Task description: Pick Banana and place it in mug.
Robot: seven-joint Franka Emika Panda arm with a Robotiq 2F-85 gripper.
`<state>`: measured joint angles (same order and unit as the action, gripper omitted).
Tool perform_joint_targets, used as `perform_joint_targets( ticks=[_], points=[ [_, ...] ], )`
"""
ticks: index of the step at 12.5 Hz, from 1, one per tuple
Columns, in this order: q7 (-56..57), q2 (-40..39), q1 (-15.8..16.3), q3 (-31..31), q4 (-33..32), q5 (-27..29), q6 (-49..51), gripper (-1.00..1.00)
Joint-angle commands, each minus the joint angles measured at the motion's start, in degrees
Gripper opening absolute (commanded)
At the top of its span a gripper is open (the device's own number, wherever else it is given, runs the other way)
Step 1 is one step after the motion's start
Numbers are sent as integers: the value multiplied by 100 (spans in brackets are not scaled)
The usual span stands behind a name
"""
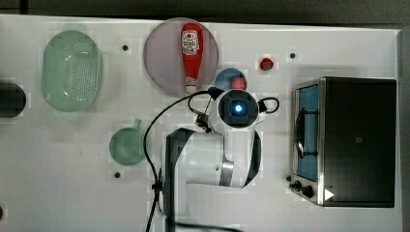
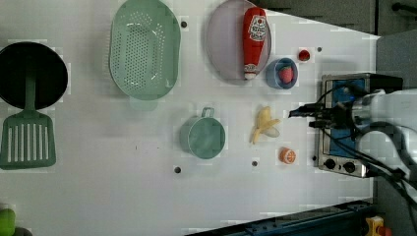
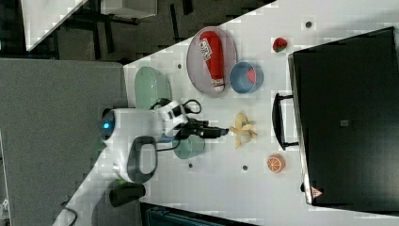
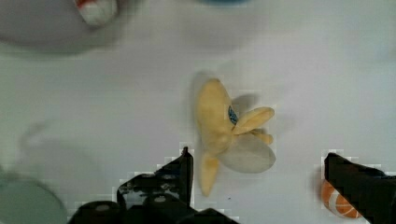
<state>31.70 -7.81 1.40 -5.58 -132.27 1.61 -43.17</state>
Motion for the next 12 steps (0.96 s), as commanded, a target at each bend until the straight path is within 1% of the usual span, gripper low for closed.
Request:
perform_joint_targets(
  ticks=[1,3,5,7,10,11,12],
  points=[
    [1116,-229,-14,97,-100,-148,-405,100],
    [1118,-632,-14,137,-87,-148,-488,100],
    [1118,-1024,-14,191,-84,-147,-789,100],
    [1118,-1290,-20,190,-89,-147,-1271,100],
    [1117,-1566,-23,213,-116,-147,-1411,100],
    [1118,-1561,-23,218,-134,-147,-1414,79],
    [1118,-1560,-23,220,-133,-145,-1427,53]
  ],
)
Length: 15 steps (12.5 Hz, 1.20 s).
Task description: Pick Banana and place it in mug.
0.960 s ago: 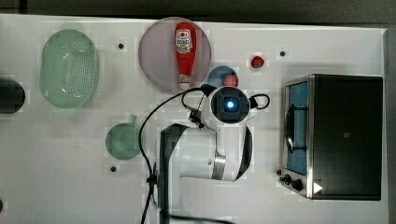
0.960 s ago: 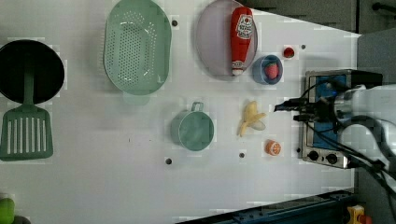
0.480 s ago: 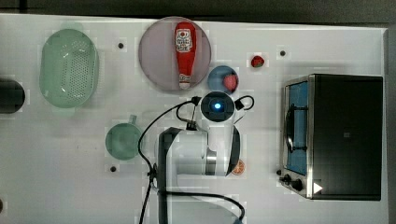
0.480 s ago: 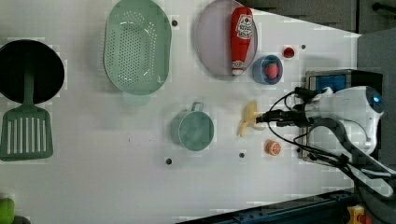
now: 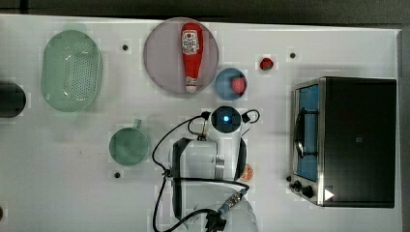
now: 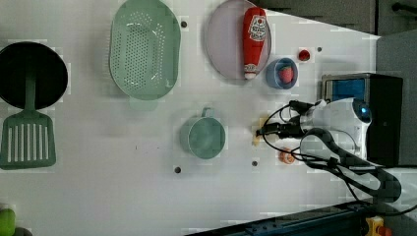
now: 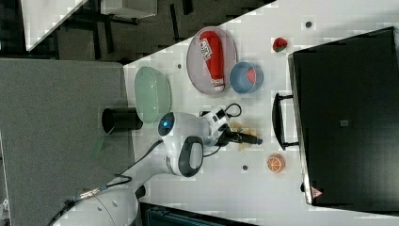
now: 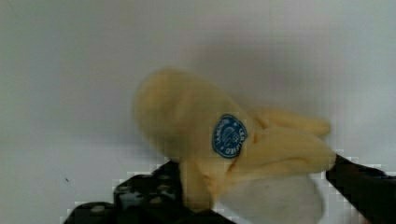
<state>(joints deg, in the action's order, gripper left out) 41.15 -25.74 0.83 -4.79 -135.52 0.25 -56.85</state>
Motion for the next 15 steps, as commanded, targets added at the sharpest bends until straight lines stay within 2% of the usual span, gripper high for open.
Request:
perform_joint_targets(
  ticks=[1,3,5,9,12,15],
  points=[
    [172,238,35,143,182,-8,-67,18],
    [173,304,30,140,201,0,-74,-30],
    [173,534,18,126,246,9,-68,-30],
    [103,1643,9,130,304,10,102,-30],
    [96,2449,62,193,576,10,1379,-30],
    [-291,3021,96,393,1128,9,2655,-30]
  ],
)
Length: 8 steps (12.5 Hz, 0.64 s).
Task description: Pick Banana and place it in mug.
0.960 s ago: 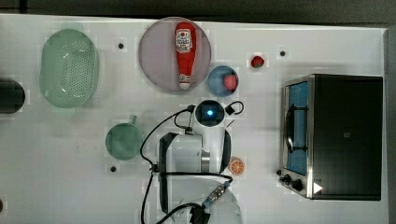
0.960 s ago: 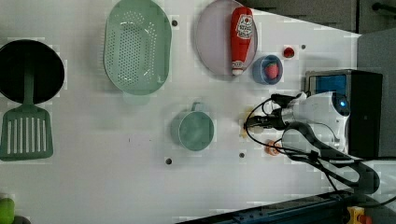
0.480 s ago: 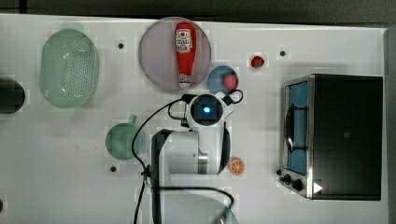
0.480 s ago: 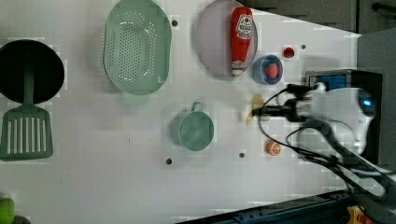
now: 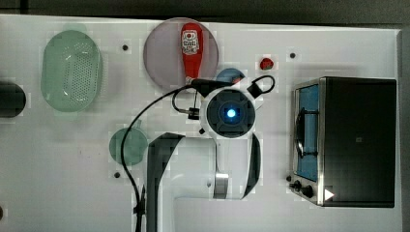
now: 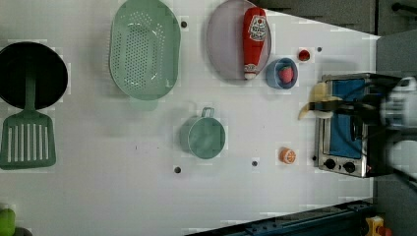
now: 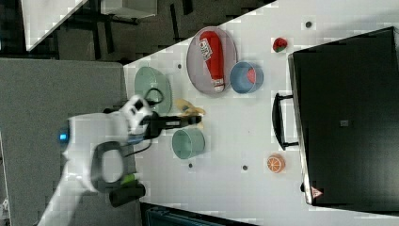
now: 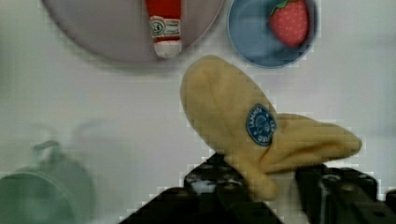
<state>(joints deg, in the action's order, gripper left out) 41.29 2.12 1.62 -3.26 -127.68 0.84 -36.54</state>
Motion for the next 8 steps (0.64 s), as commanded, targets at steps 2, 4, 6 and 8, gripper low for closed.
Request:
perform_joint_targets(
  ticks=[2,4,6,8],
  points=[
    [-686,531,43,473,669,-50,1195,-30],
    [-1073,659,96,812,878,-50,1515,-30],
    [-2218,665,163,1352,949,-47,1645,-30],
    [-3075,585,232,1830,926,16,1646,-30]
  ],
)
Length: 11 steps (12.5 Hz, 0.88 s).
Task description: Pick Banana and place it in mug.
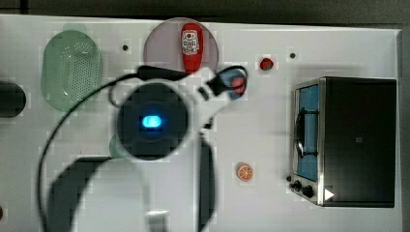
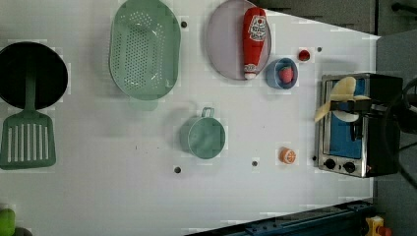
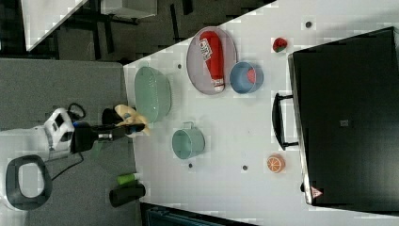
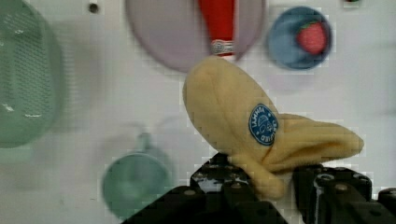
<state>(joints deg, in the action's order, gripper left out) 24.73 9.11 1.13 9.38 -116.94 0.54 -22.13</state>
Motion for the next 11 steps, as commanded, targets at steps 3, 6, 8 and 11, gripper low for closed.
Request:
perform_joint_targets(
  ticks=[3,6,8,11],
  points=[
    [-2379,-369,314,1119,-237,85,166,-30],
    [-2893,-774,316,1377,-566,136,-444,-30],
    [-2893,-1044,316,1413,-879,135,-1268,-30],
    [-2893,-1345,316,1415,-1235,135,-1854,-30]
  ],
)
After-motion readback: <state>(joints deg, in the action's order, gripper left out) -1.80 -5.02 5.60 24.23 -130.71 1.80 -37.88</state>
